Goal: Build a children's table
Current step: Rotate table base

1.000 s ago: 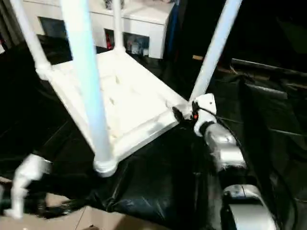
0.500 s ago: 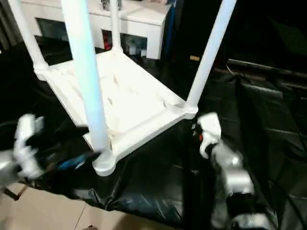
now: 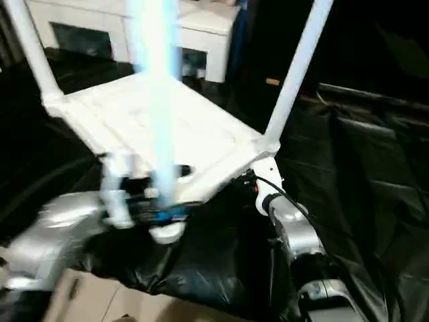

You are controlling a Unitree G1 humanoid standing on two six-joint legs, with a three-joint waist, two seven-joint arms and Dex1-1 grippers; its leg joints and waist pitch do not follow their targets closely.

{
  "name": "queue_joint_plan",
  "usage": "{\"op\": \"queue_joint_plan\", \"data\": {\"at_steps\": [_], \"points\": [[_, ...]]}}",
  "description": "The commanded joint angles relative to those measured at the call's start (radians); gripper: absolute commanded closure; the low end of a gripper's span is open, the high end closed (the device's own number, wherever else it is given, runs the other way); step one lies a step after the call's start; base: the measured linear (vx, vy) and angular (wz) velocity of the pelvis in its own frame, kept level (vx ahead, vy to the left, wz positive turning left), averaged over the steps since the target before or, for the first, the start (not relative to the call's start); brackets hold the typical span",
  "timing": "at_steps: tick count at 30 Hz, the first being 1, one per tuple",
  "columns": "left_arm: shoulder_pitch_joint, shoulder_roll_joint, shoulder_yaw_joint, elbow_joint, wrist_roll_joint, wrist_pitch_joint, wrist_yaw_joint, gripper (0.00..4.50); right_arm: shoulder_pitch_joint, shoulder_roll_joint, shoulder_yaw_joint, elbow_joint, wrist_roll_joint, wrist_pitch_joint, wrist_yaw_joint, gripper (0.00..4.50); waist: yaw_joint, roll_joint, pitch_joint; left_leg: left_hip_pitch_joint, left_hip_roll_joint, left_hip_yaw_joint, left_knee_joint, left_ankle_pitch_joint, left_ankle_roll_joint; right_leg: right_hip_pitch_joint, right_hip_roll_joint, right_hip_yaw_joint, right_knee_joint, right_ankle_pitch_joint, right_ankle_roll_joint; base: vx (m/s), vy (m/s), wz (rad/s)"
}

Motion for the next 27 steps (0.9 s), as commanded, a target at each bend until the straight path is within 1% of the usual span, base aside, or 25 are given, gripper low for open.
{"op": "queue_joint_plan", "data": {"at_steps": [1,2,3,4,5,6,7,8,9,10,11,12,13,14,15,16,18,20,21,22,23,24,25,26,27], "points": [[-0.026,-0.052,-0.1,0.029,0.031,-0.026,0.003,0.02,-0.02,0.014,0.011,-0.004,-0.001,-0.004,0.014,0.0,-0.001,0.006,-0.058,0.001,0.019,-0.001,-0.068,-0.234,-0.014,0.049,-0.044,0.049,-0.068,-0.221,-0.133,0.0,0.0,0.0],[-0.035,-0.07,-0.114,0.046,0.039,-0.036,0.009,0.02,-0.021,0.015,0.012,-0.002,-0.001,-0.005,0.014,0.0,-0.002,0.003,-0.058,-0.002,0.018,-0.002,-0.068,-0.235,-0.013,0.051,-0.045,0.049,-0.071,-0.236,-0.126,0.0,0.0,0.0],[-0.059,-0.113,-0.141,0.088,0.061,-0.055,0.031,0.02,-0.023,0.017,0.013,0.003,-0.001,-0.008,0.014,0.0,-0.004,0.002,-0.058,-0.003,0.017,-0.001,-0.068,-0.237,-0.01,0.05,-0.043,0.049,-0.075,-0.245,-0.122,0.0,0.0,0.0],[-0.076,-0.141,-0.155,0.121,0.074,-0.08,0.045,0.02,-0.026,0.018,0.014,0.011,-0.001,-0.012,0.013,0.0,-0.001,0.002,-0.058,0.001,0.018,-0.001,-0.066,-0.242,-0.011,0.049,-0.045,0.05,-0.076,-0.251,-0.119,0.0,0.0,0.0],[-0.087,-0.156,-0.162,0.141,0.082,-0.095,0.053,0.02,-0.028,0.018,0.015,0.017,-0.002,-0.015,0.012,0.0,-0.002,-0.001,-0.059,-0.005,0.017,-0.002,-0.066,-0.238,-0.009,0.053,-0.045,0.05,-0.076,-0.258,-0.115,0.0,0.0,0.0],[-0.087,-0.156,-0.162,0.141,0.082,-0.095,0.053,0.02,-0.028,0.018,0.015,0.017,-0.002,-0.015,0.012,0.0,-0.003,-0.003,-0.059,-0.007,0.017,-0.003,-0.067,-0.237,-0.009,0.053,-0.045,0.049,-0.076,-0.265,-0.112,0.0,0.0,0.0],[-0.108,-0.182,-0.17,0.175,0.095,-0.108,0.068,0.02,-0.028,0.019,0.014,0.018,0.0,-0.017,0.012,0.0,-0.006,0.0,-0.06,-0.01,0.017,-0.004,-0.066,-0.232,-0.008,0.055,-0.047,0.049,-0.075,-0.27,-0.11,0.0,0.0,0.0],[-0.108,-0.182,-0.17,0.175,0.095,-0.108,0.068,0.02,-0.028,0.019,0.014,0.018,0.0,-0.017,0.012,0.0,-0.008,-0.002,-0.06,-0.008,0.016,-0.002,-0.065,-0.232,-0.006,0.052,-0.045,0.05,-0.079,-0.272,-0.109,0.0,0.0,0.0],[-0.132,-0.211,-0.177,0.218,0.114,-0.14,0.087,0.02,-0.028,0.018,0.012,0.022,-0.001,-0.021,0.012,0.0,-0.009,0.001,-0.06,-0.005,0.016,0.0,-0.062,-0.232,-0.002,0.05,-0.043,0.051,-0.081,-0.264,-0.116,0.0,0.0,0.0],[-0.163,-0.239,-0.185,0.276,0.155,-0.184,0.127,0.02,-0.028,0.015,0.007,0.028,-0.003,-0.026,0.011,0.0,-0.009,0.005,-0.06,-0.007,0.017,-0.003,-0.063,-0.23,-0.003,0.052,-0.044,0.051,-0.077,-0.255,-0.12,0.0,0.0,0.0],[-0.186,-0.259,-0.19,0.322,0.187,-0.22,0.159,0.02,-0.029,0.012,0.003,0.034,-0.005,-0.031,0.009,0.0,-0.012,0.003,-0.058,-0.005,0.014,0.0,-0.063,-0.241,0.003,0.049,-0.038,0.05,-0.087,-0.266,-0.113,0.0,0.0,0.0],[-0.204,-0.27,-0.188,0.361,0.212,-0.248,0.187,0.02,-0.029,0.006,-0.001,0.04,-0.008,-0.036,0.004,0.0,-0.008,0.005,-0.06,0.001,0.016,0.0,-0.06,-0.243,0.004,0.047,-0.041,0.053,-0.085,-0.249,-0.121,0.0,0.0,0.0],[-0.213,-0.275,-0.186,0.381,0.224,-0.262,0.201,0.02,-0.03,0.003,-0.003,0.043,-0.01,-0.038,0.001,0.0,-0.01,0.002,-0.06,-0.007,0.017,-0.005,-0.063,-0.241,0.003,0.055,-0.04,0.052,-0.079,-0.242,-0.125,0.0,0.0,0.0],[-0.213,-0.275,-0.186,0.381,0.224,-0.262,0.201,0.02,-0.03,0.003,-0.003,0.043,-0.01,-0.038,0.001,0.0,-0.01,0.002,-0.06,-0.007,0.017,-0.005,-0.063,-0.241,0.003,0.055,-0.04,0.052,-0.079,-0.242,-0.125,0.0,0.0,0.0],[-0.243,-0.264,-0.169,0.444,0.262,-0.307,0.246,0.02,-0.028,-0.022,-0.018,0.049,-0.014,-0.046,-0.013,0.0,-0.011,0.008,-0.06,-0.007,0.016,-0.005,-0.062,-0.245,0.007,0.053,-0.042,0.051,-0.083,-0.258,-0.127,0.0,0.0,0.0],[-0.243,-0.264,-0.169,0.444,0.262,-0.307,0.246,0.02,-0.028,-0.022,-0.018,0.049,-0.014,-0.046,-0.013,0.0,-0.014,0.006,-0.061,-0.004,0.015,-0.003,-0.06,-0.249,0.009,0.05,-0.039,0.052,-0.084,-0.258,-0.127,0.0,0.0,0.0],[-0.26,-0.23,-0.155,0.478,0.27,-0.327,0.238,0.02,-0.024,-0.06,-0.038,0.055,-0.013,-0.058,-0.015,0.0,-0.01,0.006,-0.061,-0.005,0.014,-0.004,-0.059,-0.241,0.016,0.054,-0.042,0.051,-0.083,-0.263,-0.129,0.0,0.0,0.0],[-0.262,-0.214,-0.149,0.483,0.265,-0.332,0.224,0.02,-0.022,-0.076,-0.046,0.057,-0.012,-0.063,-0.013,0.0,-0.008,0.006,-0.062,-0.005,0.015,-0.003,-0.057,-0.224,0.02,0.054,-0.043,0.052,-0.079,-0.247,-0.139,0.0,0.0,0.0],[-0.264,-0.183,-0.149,0.491,0.258,-0.336,0.174,0.02,-0.012,-0.099,-0.049,0.039,-0.002,-0.065,0.028,0.0,-0.003,0.012,-0.063,-0.003,0.015,-0.002,-0.056,-0.212,0.023,0.053,-0.042,0.052,-0.075,-0.221,-0.152,0.0,0.0,0.0],[-0.264,-0.183,-0.149,0.491,0.258,-0.336,0.174,0.02,-0.012,-0.099,-0.049,0.039,-0.002,-0.065,0.028,0.0,0.0,0.011,-0.062,-0.002,0.016,-0.002,-0.057,-0.216,0.026,0.053,-0.043,0.051,-0.077,-0.221,-0.155,0.0,0.0,0.0],[-0.266,-0.14,-0.151,0.501,0.249,-0.331,0.109,0.02,0.008,-0.132,-0.044,0.001,0.007,-0.067,0.092,0.0,0.0,0.015,-0.062,-0.003,0.015,-0.002,-0.057,-0.215,0.029,0.054,-0.042,0.052,-0.075,-0.217,-0.158,0.0,0.0,0.0],[-0.277,-0.083,-0.154,0.531,0.238,-0.333,0.011,0.02,0.037,-0.18,-0.031,-0.057,0.02,-0.066,0.192,0.0,0.004,0.013,-0.061,-0.001,0.014,0.0,-0.057,-0.221,0.037,0.053,-0.04,0.052,-0.078,-0.218,-0.157,0.0,0.0,0.0],[-0.279,-0.074,-0.155,0.538,0.237,-0.335,-0.007,0.02,0.043,-0.188,-0.028,-0.068,0.023,-0.065,0.21,0.0,0.007,0.016,-0.06,0.0,0.014,0.0,-0.058,-0.225,0.045,0.053,-0.038,0.053,-0.079,-0.213,-0.157,0.0,0.0,0.0],[-0.3,-0.033,-0.164,0.592,0.242,-0.365,-0.08,0.02,0.075,-0.233,-0.007,-0.131,0.036,-0.057,0.306,0.0,0.009,0.017,-0.061,0.001,0.015,-0.002,-0.058,-0.221,0.047,0.055,-0.039,0.053,-0.074,-0.195,-0.166,0.0,0.0,0.0],[-0.303,-0.029,-0.165,0.598,0.243,-0.368,-0.087,0.19,0.079,-0.238,-0.005,-0.138,0.038,-0.056,0.316,0.0,0.01,0.019,-0.06,0.002,0.016,-0.002,-0.059,-0.229,0.052,0.054,-0.039,0.053,-0.075,-0.198,-0.168,0.0,0.0,0.0]]}}
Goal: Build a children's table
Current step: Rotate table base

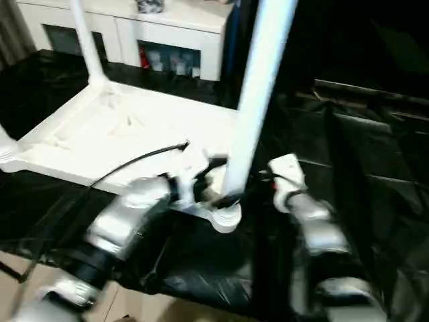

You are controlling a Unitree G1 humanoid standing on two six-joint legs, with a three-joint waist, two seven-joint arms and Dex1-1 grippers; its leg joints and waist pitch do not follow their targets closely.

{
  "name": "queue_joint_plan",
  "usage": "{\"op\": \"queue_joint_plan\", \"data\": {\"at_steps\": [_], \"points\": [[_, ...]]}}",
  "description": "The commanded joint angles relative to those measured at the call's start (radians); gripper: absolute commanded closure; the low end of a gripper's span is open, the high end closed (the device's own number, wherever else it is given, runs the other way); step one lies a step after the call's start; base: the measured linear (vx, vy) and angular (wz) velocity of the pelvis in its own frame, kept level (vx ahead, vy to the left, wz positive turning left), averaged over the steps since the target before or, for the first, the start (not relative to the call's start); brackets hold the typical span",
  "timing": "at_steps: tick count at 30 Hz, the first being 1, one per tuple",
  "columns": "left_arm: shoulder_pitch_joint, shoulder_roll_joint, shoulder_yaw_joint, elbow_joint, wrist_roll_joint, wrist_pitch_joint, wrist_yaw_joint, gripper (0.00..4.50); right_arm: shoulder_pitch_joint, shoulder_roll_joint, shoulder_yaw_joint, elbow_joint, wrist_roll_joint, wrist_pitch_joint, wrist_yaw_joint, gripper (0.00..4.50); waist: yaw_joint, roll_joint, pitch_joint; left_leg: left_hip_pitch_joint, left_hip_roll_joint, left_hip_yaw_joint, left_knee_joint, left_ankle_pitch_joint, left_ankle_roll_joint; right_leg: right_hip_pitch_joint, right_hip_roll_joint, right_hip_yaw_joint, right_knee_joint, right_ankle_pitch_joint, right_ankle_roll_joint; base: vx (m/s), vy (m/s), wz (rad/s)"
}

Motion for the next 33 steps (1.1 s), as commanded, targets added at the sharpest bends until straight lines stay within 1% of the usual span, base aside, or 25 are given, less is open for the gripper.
{"op": "queue_joint_plan", "data": {"at_steps": [1,2,3,5,6,7,8,9,10,11,12,14,15,16,17,18,19,20,21,22,25,28,29,30,33], "points": [[-0.04,0.016,-0.017,0.046,0.007,-0.038,-0.081,0.3,0.028,-0.041,0.03,-0.079,0.023,0.011,0.11,0.0,0.004,0.005,-0.064,0.001,0.014,-0.003,-0.061,-0.233,0.049,0.056,-0.049,0.041,-0.074,-0.202,-0.172,0.0,0.0,0.0],[-0.054,0.033,-0.025,0.073,0.016,-0.051,-0.107,0.3,0.047,-0.069,0.042,-0.114,0.029,0.013,0.155,0.0,0.006,0.003,-0.063,0.003,0.015,-0.002,-0.062,-0.239,0.05,0.056,-0.049,0.041,-0.079,-0.21,-0.17,0.0,0.0,0.0],[-0.07,0.046,-0.034,0.104,0.025,-0.067,-0.131,0.42,0.065,-0.096,0.052,-0.145,0.037,0.014,0.196,0.0,0.009,0.006,-0.062,0.005,0.017,-0.003,-0.063,-0.258,0.052,0.055,-0.051,0.041,-0.08,-0.222,-0.177,0.0,0.0,0.0],[-0.1,0.066,-0.052,0.159,0.048,-0.088,-0.168,0.5,0.1,-0.146,0.065,-0.207,0.065,0.035,0.271,0.0,0.013,0.006,-0.06,0.004,0.018,-0.005,-0.064,-0.275,0.052,0.056,-0.053,0.041,-0.081,-0.249,-0.176,0.0,0.0,0.0],[-0.12,0.073,-0.064,0.197,0.073,-0.113,-0.168,0.5,0.122,-0.175,0.067,-0.249,0.089,0.058,0.316,0.0,0.017,0.004,-0.058,0.004,0.017,-0.005,-0.064,-0.28,0.055,0.056,-0.052,0.041,-0.085,-0.271,-0.165,0.0,0.0,0.0],[-0.143,0.078,-0.076,0.239,0.101,-0.138,-0.162,0.64,0.146,-0.205,0.065,-0.295,0.12,0.09,0.363,0.0,0.019,0.005,-0.059,0.008,0.02,-0.005,-0.063,-0.283,0.053,0.055,-0.054,0.042,-0.084,-0.275,-0.166,0.0,0.0,0.0],[-0.163,0.082,-0.085,0.274,0.121,-0.158,-0.163,0.76,0.168,-0.229,0.061,-0.339,0.143,0.118,0.4,0.0,0.022,0.005,-0.057,0.006,0.018,-0.004,-0.063,-0.286,0.059,0.055,-0.052,0.042,-0.088,-0.284,-0.159,0.0,0.0,0.0],[-0.188,0.081,-0.091,0.316,0.139,-0.182,-0.157,0.85,0.193,-0.255,0.055,-0.388,0.168,0.151,0.433,0.0,0.033,0.001,-0.059,0.003,0.019,-0.005,-0.061,-0.271,0.065,0.06,-0.053,0.042,-0.087,-0.287,-0.142,0.0,0.0,0.0],[-0.207,0.076,-0.092,0.345,0.148,-0.192,-0.151,0.88,0.209,-0.272,0.049,-0.417,0.184,0.172,0.454,0.0,0.035,0.002,-0.059,0.004,0.021,-0.007,-0.062,-0.267,0.064,0.059,-0.058,0.042,-0.085,-0.288,-0.143,0.0,0.0,0.0],[-0.217,0.072,-0.091,0.36,0.151,-0.194,-0.148,0.88,0.217,-0.281,0.046,-0.433,0.193,0.183,0.464,0.0,0.033,0.003,-0.059,-0.001,0.019,-0.007,-0.062,-0.262,0.059,0.06,-0.057,0.04,-0.087,-0.293,-0.145,0.0,0.0,0.0],[-0.228,0.067,-0.088,0.381,0.153,-0.199,-0.148,1.02,0.225,-0.288,0.04,-0.447,0.201,0.194,0.478,0.0,0.034,0.006,-0.061,0.001,0.019,-0.008,-0.061,-0.26,0.056,0.06,-0.058,0.04,-0.086,-0.292,-0.147,0.0,0.0,0.0],[-0.256,0.061,-0.092,0.424,0.158,-0.209,-0.173,1.23,0.249,-0.309,0.033,-0.494,0.223,0.233,0.504,0.0,0.035,0.002,-0.062,-0.001,0.019,-0.008,-0.059,-0.25,0.057,0.06,-0.06,0.039,-0.085,-0.282,-0.16,0.0,0.0,0.0],[-0.27,0.059,-0.097,0.446,0.164,-0.217,-0.183,1.27,0.262,-0.32,0.033,-0.516,0.231,0.247,0.515,0.0,0.035,0.007,-0.061,-0.001,0.019,-0.008,-0.059,-0.25,0.056,0.06,-0.06,0.04,-0.085,-0.282,-0.163,0.0,0.0,0.0],[-0.27,0.059,-0.097,0.446,0.164,-0.217,-0.183,1.29,0.262,-0.32,0.033,-0.516,0.231,0.247,0.515,0.0,0.035,0.005,-0.061,0.0,0.019,-0.007,-0.059,-0.251,0.058,0.058,-0.059,0.04,-0.09,-0.287,-0.16,0.0,0.0,0.0],[-0.27,0.059,-0.097,0.446,0.164,-0.217,-0.183,1.29,0.262,-0.32,0.033,-0.516,0.231,0.247,0.515,0.0,0.035,0.004,-0.061,0.0,0.021,-0.009,-0.059,-0.253,0.055,0.059,-0.061,0.04,-0.085,-0.279,-0.169,0.0,0.0,0.0],[-0.291,0.054,-0.104,0.482,0.174,-0.231,-0.199,1.43,0.278,-0.336,0.034,-0.544,0.242,0.263,0.529,0.0,0.034,0.004,-0.061,-0.002,0.02,-0.01,-0.06,-0.253,0.053,0.06,-0.061,0.039,-0.085,-0.279,-0.171,0.0,0.0,0.0],[-0.292,0.054,-0.104,0.484,0.174,-0.232,-0.199,1.57,0.278,-0.336,0.034,-0.544,0.242,0.264,0.529,0.0,0.035,0.007,-0.061,0.003,0.019,-0.007,-0.059,-0.262,0.054,0.057,-0.059,0.039,-0.091,-0.292,-0.167,0.0,0.0,0.0],[-0.32,0.044,-0.106,0.539,0.181,-0.244,-0.224,1.66,0.295,-0.353,0.034,-0.577,0.259,0.292,0.538,0.0,0.034,0.007,-0.059,0.0,0.017,-0.008,-0.06,-0.262,0.055,0.059,-0.058,0.038,-0.091,-0.3,-0.164,0.0,0.0,0.0],[-0.331,0.041,-0.107,0.562,0.186,-0.249,-0.233,1.68,0.301,-0.361,0.033,-0.593,0.267,0.304,0.54,0.0,0.037,0.006,-0.059,0.002,0.016,-0.006,-0.059,-0.261,0.057,0.058,-0.056,0.038,-0.095,-0.309,-0.156,0.0,0.0,0.0],[-0.346,0.036,-0.107,0.595,0.195,-0.259,-0.24,1.76,0.309,-0.369,0.03,-0.614,0.276,0.322,0.542,0.0,0.039,0.009,-0.06,0.002,0.018,-0.008,-0.059,-0.259,0.057,0.059,-0.058,0.039,-0.093,-0.304,-0.155,0.0,0.0,0.0],[-0.371,0.032,-0.109,0.649,0.219,-0.278,-0.236,2.11,0.318,-0.378,0.023,-0.637,0.284,0.345,0.547,0.0,0.043,0.01,-0.062,0.002,0.02,-0.01,-0.059,-0.259,0.052,0.06,-0.06,0.038,-0.09,-0.294,-0.156,0.0,0.0,0.0],[-0.386,0.027,-0.107,0.679,0.227,-0.289,-0.234,2.27,0.323,-0.381,0.02,-0.647,0.283,0.356,0.548,0.0,0.044,0.01,-0.061,0.002,0.018,-0.009,-0.058,-0.254,0.052,0.059,-0.062,0.038,-0.092,-0.302,-0.161,0.0,0.0,0.0],[-0.387,0.027,-0.106,0.682,0.228,-0.289,-0.234,2.51,0.324,-0.381,0.02,-0.648,0.283,0.356,0.548,0.0,0.046,0.009,-0.061,0.003,0.018,-0.009,-0.058,-0.257,0.05,0.058,-0.061,0.038,-0.093,-0.309,-0.161,0.0,0.0,0.0],[-0.396,0.024,-0.106,0.699,0.231,-0.294,-0.232,2.51,0.328,-0.384,0.021,-0.654,0.283,0.36,0.546,0.0,0.047,0.009,-0.061,0.003,0.02,-0.01,-0.058,-0.257,0.049,0.059,-0.062,0.038,-0.092,-0.307,-0.163,0.0,0.0,0.0],[-0.414,0.016,-0.103,0.738,0.245,-0.297,-0.239,2.79,0.332,-0.391,0.024,-0.663,0.288,0.369,0.542,0.0,0.054,0.008,-0.061,0.003,0.019,-0.01,-0.058,-0.248,0.051,0.06,-0.061,0.038,-0.091,-0.295,-0.159,0.0,0.0,0.0]]}}
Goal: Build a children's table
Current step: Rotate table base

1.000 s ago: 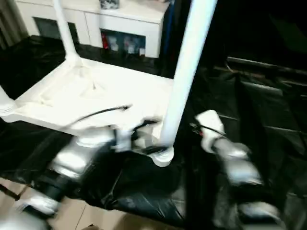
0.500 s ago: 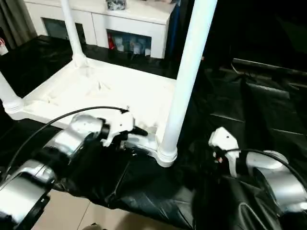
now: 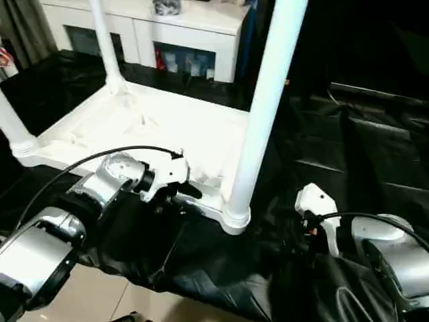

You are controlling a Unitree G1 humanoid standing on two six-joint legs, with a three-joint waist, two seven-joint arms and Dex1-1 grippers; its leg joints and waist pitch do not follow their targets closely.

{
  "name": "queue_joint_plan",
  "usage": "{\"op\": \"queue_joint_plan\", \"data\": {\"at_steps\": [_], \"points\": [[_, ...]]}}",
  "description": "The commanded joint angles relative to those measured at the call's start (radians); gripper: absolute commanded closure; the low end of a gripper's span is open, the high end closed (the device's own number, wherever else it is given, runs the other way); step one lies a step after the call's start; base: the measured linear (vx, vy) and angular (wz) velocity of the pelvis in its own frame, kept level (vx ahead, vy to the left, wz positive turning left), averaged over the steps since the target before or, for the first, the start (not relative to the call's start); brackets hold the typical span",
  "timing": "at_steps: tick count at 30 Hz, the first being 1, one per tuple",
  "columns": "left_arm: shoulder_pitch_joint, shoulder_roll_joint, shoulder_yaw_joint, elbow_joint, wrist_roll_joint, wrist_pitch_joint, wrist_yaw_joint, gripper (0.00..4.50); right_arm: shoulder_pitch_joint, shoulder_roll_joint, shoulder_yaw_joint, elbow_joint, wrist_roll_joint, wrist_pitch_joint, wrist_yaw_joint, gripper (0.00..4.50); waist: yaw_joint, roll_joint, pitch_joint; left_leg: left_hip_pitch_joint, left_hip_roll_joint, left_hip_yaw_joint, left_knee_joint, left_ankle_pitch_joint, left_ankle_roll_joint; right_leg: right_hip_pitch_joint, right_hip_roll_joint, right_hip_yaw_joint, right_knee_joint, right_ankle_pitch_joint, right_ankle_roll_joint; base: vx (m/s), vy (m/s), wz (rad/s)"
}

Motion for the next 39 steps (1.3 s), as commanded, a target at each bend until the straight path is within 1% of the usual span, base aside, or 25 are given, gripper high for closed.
{"op": "queue_joint_plan", "data": {"at_steps": [1,3,4,7,11,12,14,17,18,20,21,22,24,26,27,28,29,30,31,32,33,34,35,36,39], "points": [[-0.026,-0.004,-0.005,0.017,0.02,-0.002,-0.01,2.79,0.0,-0.017,-0.016,-0.016,0.015,0.015,0.001,0.0,0.003,-0.005,-0.061,0.004,0.021,-0.006,-0.063,-0.25,0.051,0.057,-0.062,0.039,-0.091,-0.291,-0.163,0.0,0.0,0.0],[-0.031,-0.006,-0.005,0.029,0.029,0.004,-0.015,3.09,-0.001,-0.018,-0.015,-0.02,0.017,0.02,0.001,0.0,0.003,-0.005,-0.061,0.003,0.02,-0.006,-0.062,-0.249,0.05,0.058,-0.064,0.039,-0.091,-0.291,-0.165,0.0,0.0,0.0],[-0.031,-0.006,-0.005,0.029,0.029,0.004,-0.015,3.1,-0.001,-0.018,-0.015,-0.02,0.017,0.02,0.001,0.0,0.003,-0.005,-0.061,0.003,0.02,-0.007,-0.063,-0.252,0.048,0.058,-0.064,0.038,-0.09,-0.295,-0.166,0.0,0.0,0.0],[-0.048,-0.021,-0.001,0.061,0.046,0.053,-0.002,3.41,-0.003,-0.017,-0.012,-0.03,0.017,0.031,0.007,0.0,0.003,-0.007,-0.061,0.002,0.02,-0.007,-0.062,-0.247,0.05,0.058,-0.065,0.039,-0.091,-0.306,-0.162,0.0,0.0,0.0],[-0.062,-0.029,-0.001,0.082,0.062,0.083,0.016,3.62,-0.005,-0.015,-0.009,-0.034,0.017,0.034,0.005,0.0,0.003,-0.008,-0.061,0.002,0.02,-0.007,-0.062,-0.24,0.053,0.058,-0.065,0.039,-0.092,-0.301,-0.164,0.0,0.0,0.0],[-0.067,-0.031,0.001,0.085,0.067,0.102,0.012,3.78,-0.007,-0.015,-0.008,-0.034,0.016,0.035,0.005,0.0,0.002,-0.008,-0.061,0.002,0.021,-0.008,-0.063,-0.24,0.053,0.058,-0.065,0.038,-0.091,-0.298,-0.165,0.0,0.0,0.0],[-0.07,-0.033,0.003,0.085,0.064,0.118,-0.002,3.78,-0.009,-0.014,-0.006,-0.034,0.016,0.035,0.004,0.0,0.002,-0.009,-0.06,0.001,0.02,-0.008,-0.062,-0.239,0.053,0.059,-0.066,0.038,-0.091,-0.299,-0.166,0.0,0.0,0.0],[-0.073,-0.032,0.005,0.081,0.069,0.173,-0.018,3.9,-0.014,-0.009,0.0,-0.031,0.011,0.034,0.003,0.0,0.001,-0.009,-0.06,0.001,0.02,-0.007,-0.063,-0.237,0.055,0.059,-0.067,0.038,-0.092,-0.305,-0.169,0.0,0.0,0.0],[-0.068,-0.035,0.012,0.075,0.067,0.229,-0.006,4.04,-0.019,0.0,0.009,-0.029,0.005,0.031,-0.002,0.0,0.0,-0.011,-0.059,0.0,0.019,-0.007,-0.062,-0.235,0.056,0.06,-0.067,0.038,-0.092,-0.305,-0.172,0.0,0.0,0.0],[-0.059,-0.044,0.029,0.069,0.056,0.3,0.035,4.1,-0.029,0.021,0.014,-0.02,-0.004,0.017,-0.02,0.0,-0.001,-0.011,-0.059,-0.001,0.018,-0.007,-0.062,-0.233,0.057,0.059,-0.066,0.037,-0.093,-0.314,-0.17,0.0,0.0,0.0],[-0.059,-0.044,0.029,0.069,0.056,0.3,0.035,4.19,-0.029,0.021,0.014,-0.02,-0.004,0.017,-0.02,0.0,-0.004,-0.011,-0.058,-0.001,0.017,-0.008,-0.063,-0.241,0.055,0.059,-0.067,0.035,-0.097,-0.354,-0.161,0.0,0.0,0.0],[-0.053,-0.046,0.036,0.064,0.051,0.314,0.046,4.19,-0.033,0.031,0.015,-0.016,-0.007,0.009,-0.029,0.0,-0.003,-0.015,-0.057,-0.001,0.017,-0.008,-0.063,-0.242,0.056,0.058,-0.067,0.035,-0.099,-0.365,-0.156,0.0,0.0,0.0],[-0.031,-0.054,0.064,0.041,0.032,0.344,0.087,4.27,-0.047,0.059,0.02,-0.001,-0.018,-0.002,-0.058,0.0,-0.007,-0.014,-0.057,-0.003,0.017,-0.01,-0.064,-0.245,0.053,0.058,-0.068,0.033,-0.098,-0.385,-0.152,0.0,0.0,0.0],[-0.005,-0.057,0.085,0.005,0.018,0.352,0.121,4.36,-0.057,0.082,0.027,0.016,-0.032,-0.012,-0.083,0.0,-0.009,-0.017,-0.057,-0.002,0.017,-0.009,-0.064,-0.247,0.053,0.057,-0.068,0.033,-0.099,-0.393,-0.148,0.0,0.0,0.0],[0.008,-0.059,0.093,-0.013,0.01,0.359,0.132,4.39,-0.062,0.091,0.031,0.025,-0.042,-0.02,-0.097,0.0,-0.014,-0.015,-0.055,-0.005,0.016,-0.011,-0.066,-0.251,0.054,0.057,-0.067,0.032,-0.103,-0.41,-0.142,0.0,0.0,0.0],[0.031,-0.061,0.103,-0.053,0.002,0.36,0.145,4.43,-0.07,0.107,0.033,0.04,-0.055,-0.034,-0.119,0.0,-0.015,-0.02,-0.056,-0.004,0.016,-0.009,-0.064,-0.248,0.055,0.055,-0.067,0.033,-0.102,-0.413,-0.138,0.0,0.0,0.0],[0.05,-0.063,0.11,-0.084,-0.006,0.365,0.151,4.43,-0.077,0.121,0.033,0.052,-0.062,-0.041,-0.138,0.0,-0.018,-0.019,-0.057,-0.007,0.017,-0.011,-0.065,-0.244,0.053,0.057,-0.069,0.032,-0.099,-0.411,-0.14,0.0,0.0,0.0],[0.07,-0.063,0.113,-0.123,-0.007,0.384,0.156,4.47,-0.085,0.136,0.032,0.065,-0.069,-0.044,-0.157,0.0,-0.022,-0.022,-0.057,-0.003,0.017,-0.009,-0.064,-0.241,0.056,0.052,-0.068,0.033,-0.1,-0.415,-0.141,0.0,0.0,0.0],[0.106,-0.062,0.112,-0.188,-0.008,0.397,0.151,4.47,-0.096,0.162,0.031,0.081,-0.071,-0.047,-0.18,0.0,-0.024,-0.02,-0.058,-0.005,0.019,-0.01,-0.066,-0.236,0.058,0.053,-0.07,0.034,-0.098,-0.41,-0.143,0.0,0.0,0.0],[0.125,-0.06,0.11,-0.22,-0.008,0.397,0.147,4.47,-0.101,0.174,0.03,0.088,-0.071,-0.049,-0.187,0.0,-0.026,-0.019,-0.057,-0.006,0.018,-0.009,-0.067,-0.235,0.06,0.051,-0.068,0.034,-0.101,-0.411,-0.143,0.0,0.0,0.0],[0.15,-0.055,0.104,-0.257,-0.005,0.379,0.142,4.47,-0.108,0.191,0.032,0.1,-0.077,-0.053,-0.204,0.0,-0.026,-0.025,-0.057,-0.006,0.018,-0.008,-0.066,-0.232,0.062,0.051,-0.068,0.034,-0.101,-0.412,-0.139,0.0,0.0,0.0],[0.173,-0.048,0.097,-0.291,-0.002,0.366,0.135,4.47,-0.113,0.203,0.036,0.112,-0.085,-0.06,-0.218,0.0,-0.027,-0.019,-0.057,-0.006,0.018,-0.008,-0.067,-0.229,0.063,0.049,-0.068,0.035,-0.1,-0.412,-0.137,0.0,0.0,0.0],[0.183,-0.045,0.095,-0.305,-0.002,0.365,0.131,4.47,-0.115,0.207,0.039,0.117,-0.089,-0.064,-0.223,0.0,-0.026,-0.019,-0.06,-0.005,0.02,-0.008,-0.067,-0.227,0.061,0.049,-0.069,0.035,-0.099,-0.404,-0.139,0.0,0.0,0.0],[0.195,-0.044,0.098,-0.32,-0.009,0.346,0.123,4.47,-0.117,0.212,0.042,0.123,-0.092,-0.068,-0.227,0.0,-0.025,-0.015,-0.058,-0.001,0.021,-0.006,-0.068,-0.237,0.06,0.045,-0.065,0.037,-0.1,-0.394,-0.14,0.0,0.0,0.0],[0.221,-0.038,0.103,-0.358,-0.022,0.315,0.12,4.47,-0.119,0.224,0.046,0.132,-0.094,-0.075,-0.236,0.0,-0.026,-0.016,-0.058,-0.006,0.02,-0.007,-0.071,-0.232,0.058,0.049,-0.066,0.038,-0.097,-0.375,-0.136,0.0,0.0,0.0]]}}
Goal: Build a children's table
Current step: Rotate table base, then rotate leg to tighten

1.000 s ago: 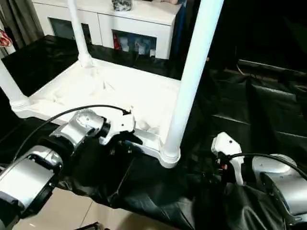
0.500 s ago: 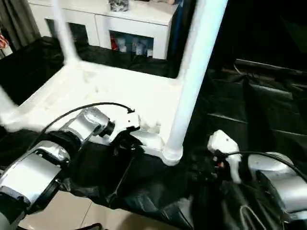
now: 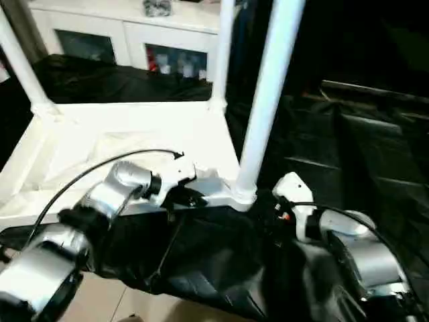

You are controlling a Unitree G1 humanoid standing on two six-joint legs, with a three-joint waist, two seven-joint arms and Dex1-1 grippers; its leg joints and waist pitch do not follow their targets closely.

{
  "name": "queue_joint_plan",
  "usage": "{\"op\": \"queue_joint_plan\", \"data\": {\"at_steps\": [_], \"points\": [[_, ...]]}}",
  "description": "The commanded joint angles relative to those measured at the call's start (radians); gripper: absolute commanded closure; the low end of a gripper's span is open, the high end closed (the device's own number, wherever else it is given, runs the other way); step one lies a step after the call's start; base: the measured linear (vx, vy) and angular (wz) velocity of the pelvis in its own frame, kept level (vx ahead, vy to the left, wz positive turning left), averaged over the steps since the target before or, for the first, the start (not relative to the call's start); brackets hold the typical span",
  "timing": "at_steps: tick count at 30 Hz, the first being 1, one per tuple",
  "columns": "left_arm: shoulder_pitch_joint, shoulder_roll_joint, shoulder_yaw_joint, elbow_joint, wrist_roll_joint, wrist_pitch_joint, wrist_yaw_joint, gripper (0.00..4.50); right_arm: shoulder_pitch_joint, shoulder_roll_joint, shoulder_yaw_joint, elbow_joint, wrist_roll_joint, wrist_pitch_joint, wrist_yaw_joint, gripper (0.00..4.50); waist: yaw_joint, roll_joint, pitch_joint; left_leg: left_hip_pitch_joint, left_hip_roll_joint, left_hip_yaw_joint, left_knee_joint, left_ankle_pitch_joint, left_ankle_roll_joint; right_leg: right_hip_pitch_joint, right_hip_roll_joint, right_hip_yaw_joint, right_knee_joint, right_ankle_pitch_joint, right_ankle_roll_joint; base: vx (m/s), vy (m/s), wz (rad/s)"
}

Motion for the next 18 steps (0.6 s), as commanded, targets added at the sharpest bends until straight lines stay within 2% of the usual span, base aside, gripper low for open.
{"op": "queue_joint_plan", "data": {"at_steps": [1,4,6,8,10,17,18], "points": [[0.052,0.0,0.016,-0.024,-0.045,-0.03,-0.022,4.47,-0.014,0.011,0.006,0.013,-0.005,-0.018,-0.013,0.0,0.008,-0.025,-0.055,-0.007,0.019,-0.006,-0.063,-0.226,0.061,0.05,-0.067,0.038,-0.094,-0.372,-0.136,0.0,0.0,0.0],[0.088,-0.001,0.05,-0.09,-0.078,-0.003,-0.01,4.47,-0.015,0.026,0.003,0.024,-0.011,-0.028,-0.024,0.0,0.004,-0.024,-0.055,-0.006,0.021,-0.006,-0.064,-0.223,0.058,0.048,-0.068,0.038,-0.093,-0.366,-0.138,0.0,0.0,0.0],[0.099,0.01,0.047,-0.106,-0.076,-0.003,-0.02,3.92,-0.016,0.029,0.002,0.03,-0.016,-0.035,-0.028,0.0,0.002,-0.022,-0.055,-0.005,0.022,-0.005,-0.065,-0.226,0.058,0.047,-0.065,0.039,-0.093,-0.357,-0.141,0.0,0.0,0.0],[0.103,0.027,0.037,-0.102,-0.061,-0.005,-0.024,3.82,-0.017,0.028,-0.001,0.037,-0.022,-0.044,-0.033,0.0,0.003,-0.02,-0.056,-0.005,0.021,-0.004,-0.064,-0.221,0.058,0.047,-0.066,0.04,-0.091,-0.34,-0.145,0.0,0.0,0.0],[0.105,0.037,0.03,-0.1,-0.052,-0.004,-0.025,3.82,-0.018,0.028,-0.003,0.042,-0.024,-0.049,-0.035,0.0,0.004,-0.02,-0.055,-0.004,0.022,-0.004,-0.066,-0.227,0.055,0.047,-0.064,0.041,-0.09,-0.325,-0.15,0.0,0.0,0.0],[0.096,0.067,0.029,-0.079,-0.032,-0.009,-0.021,3.82,-0.023,0.032,0.0,0.053,-0.039,-0.075,-0.042,0.0,0.003,-0.02,-0.052,-0.002,0.021,-0.006,-0.069,-0.25,0.045,0.045,-0.066,0.041,-0.097,-0.394,-0.119,0.0,0.0,0.0],[0.092,0.069,0.028,-0.071,-0.029,-0.011,-0.016,3.98,-0.024,0.032,0.001,0.054,-0.04,-0.078,-0.042,0.0,0.003,-0.02,-0.052,-0.003,0.021,-0.006,-0.069,-0.248,0.045,0.046,-0.066,0.04,-0.097,-0.39,-0.119,0.0,0.0,0.0]]}}
